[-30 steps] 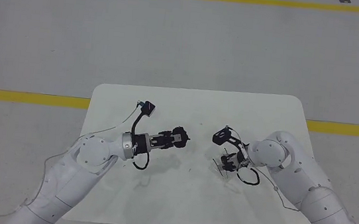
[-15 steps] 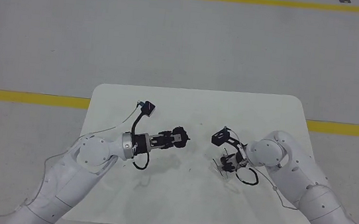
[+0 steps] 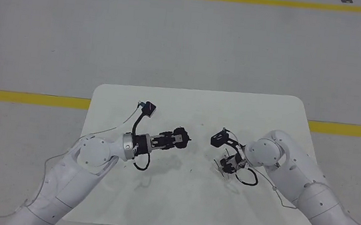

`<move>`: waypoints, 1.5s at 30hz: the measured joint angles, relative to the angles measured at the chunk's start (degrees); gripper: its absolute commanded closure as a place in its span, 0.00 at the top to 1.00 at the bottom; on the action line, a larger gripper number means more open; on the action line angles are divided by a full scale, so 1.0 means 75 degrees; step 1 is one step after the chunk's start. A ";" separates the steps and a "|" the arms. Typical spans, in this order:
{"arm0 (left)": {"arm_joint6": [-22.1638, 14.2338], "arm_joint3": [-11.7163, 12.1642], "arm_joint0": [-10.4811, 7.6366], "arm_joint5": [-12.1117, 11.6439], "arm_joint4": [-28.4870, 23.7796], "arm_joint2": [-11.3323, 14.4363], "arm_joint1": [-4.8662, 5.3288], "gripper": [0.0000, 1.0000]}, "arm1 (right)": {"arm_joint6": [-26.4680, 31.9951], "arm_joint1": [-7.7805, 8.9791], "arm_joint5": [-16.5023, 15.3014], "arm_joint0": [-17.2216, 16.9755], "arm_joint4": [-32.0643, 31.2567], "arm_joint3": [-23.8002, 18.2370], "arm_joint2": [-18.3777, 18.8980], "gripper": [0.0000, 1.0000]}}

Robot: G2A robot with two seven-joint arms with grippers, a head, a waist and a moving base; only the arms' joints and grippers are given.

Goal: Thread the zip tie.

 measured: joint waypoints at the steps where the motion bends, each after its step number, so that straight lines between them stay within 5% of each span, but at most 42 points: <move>1: 0.0000 0.0000 0.0000 0.0000 0.0000 0.0000 0.0000 0.00 | 0.0007 -0.0005 -0.0006 0.0012 0.0022 0.0023 -0.0009 0.12; 34: 0.0000 0.0000 0.0000 0.0000 0.0000 0.0000 0.0000 0.00 | 0.0081 -0.0215 -0.0049 0.0488 0.0283 0.0602 -0.0488 0.13; 45: 0.0000 0.0000 0.0000 0.0000 0.0000 0.0000 0.0000 0.00 | 0.0051 -0.0311 -0.0082 0.0647 0.0361 0.0867 -0.0661 0.00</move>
